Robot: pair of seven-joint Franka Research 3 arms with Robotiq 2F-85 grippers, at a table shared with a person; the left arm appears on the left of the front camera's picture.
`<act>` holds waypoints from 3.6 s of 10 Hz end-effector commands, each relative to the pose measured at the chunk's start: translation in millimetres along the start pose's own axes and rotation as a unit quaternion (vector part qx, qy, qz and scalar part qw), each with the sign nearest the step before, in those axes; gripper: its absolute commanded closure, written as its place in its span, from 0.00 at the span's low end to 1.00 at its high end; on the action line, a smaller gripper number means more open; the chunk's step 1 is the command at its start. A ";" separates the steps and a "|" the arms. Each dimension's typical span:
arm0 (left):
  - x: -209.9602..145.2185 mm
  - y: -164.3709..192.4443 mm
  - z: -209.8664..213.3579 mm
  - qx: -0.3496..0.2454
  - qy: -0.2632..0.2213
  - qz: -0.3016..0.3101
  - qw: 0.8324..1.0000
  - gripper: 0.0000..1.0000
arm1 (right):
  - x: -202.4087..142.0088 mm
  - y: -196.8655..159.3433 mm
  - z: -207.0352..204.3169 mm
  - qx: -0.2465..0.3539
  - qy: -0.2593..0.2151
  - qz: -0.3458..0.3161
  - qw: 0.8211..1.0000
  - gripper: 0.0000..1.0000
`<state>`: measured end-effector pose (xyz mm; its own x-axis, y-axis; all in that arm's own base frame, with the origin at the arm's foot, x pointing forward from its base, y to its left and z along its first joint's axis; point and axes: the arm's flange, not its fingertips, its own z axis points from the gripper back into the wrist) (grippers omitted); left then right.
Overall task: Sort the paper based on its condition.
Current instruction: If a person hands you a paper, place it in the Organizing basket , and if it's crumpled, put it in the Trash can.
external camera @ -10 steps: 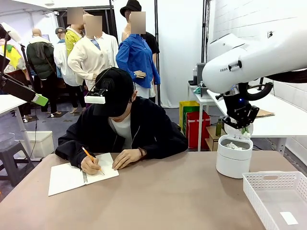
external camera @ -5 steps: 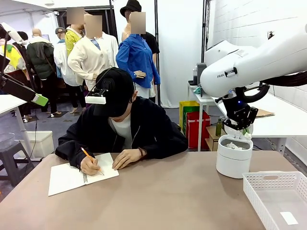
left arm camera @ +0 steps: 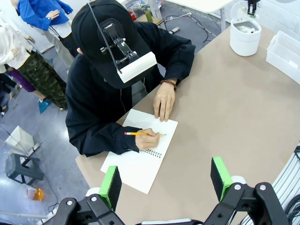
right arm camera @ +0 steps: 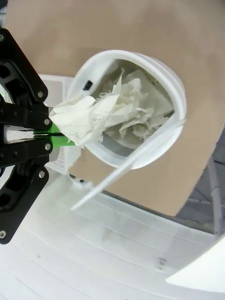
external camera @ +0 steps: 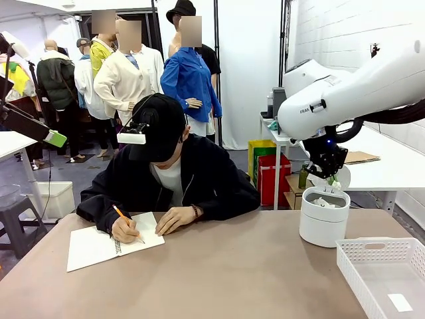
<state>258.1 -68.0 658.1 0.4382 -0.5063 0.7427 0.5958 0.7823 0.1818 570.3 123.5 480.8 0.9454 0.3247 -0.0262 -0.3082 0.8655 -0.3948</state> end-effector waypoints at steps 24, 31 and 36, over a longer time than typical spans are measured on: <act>0.1 0.7 0.2 0.001 0.000 0.001 1.000 0.00 | 0.6 14.6 -7.7 0.008 0.013 0.085 0.996 0.00; 0.1 0.7 0.2 0.001 0.000 0.001 1.000 0.00 | 0.6 14.6 -7.7 0.008 0.013 0.085 0.996 0.00; 0.1 0.7 0.2 0.001 0.000 0.001 1.000 0.00 | -3.1 15.1 -6.2 0.017 0.015 0.092 0.996 0.00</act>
<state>258.1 -68.0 658.0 0.4383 -0.5063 0.7426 0.5959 0.7823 0.1817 563.4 133.3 469.3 0.8754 0.4674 -0.1231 -0.4791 0.8053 -0.3492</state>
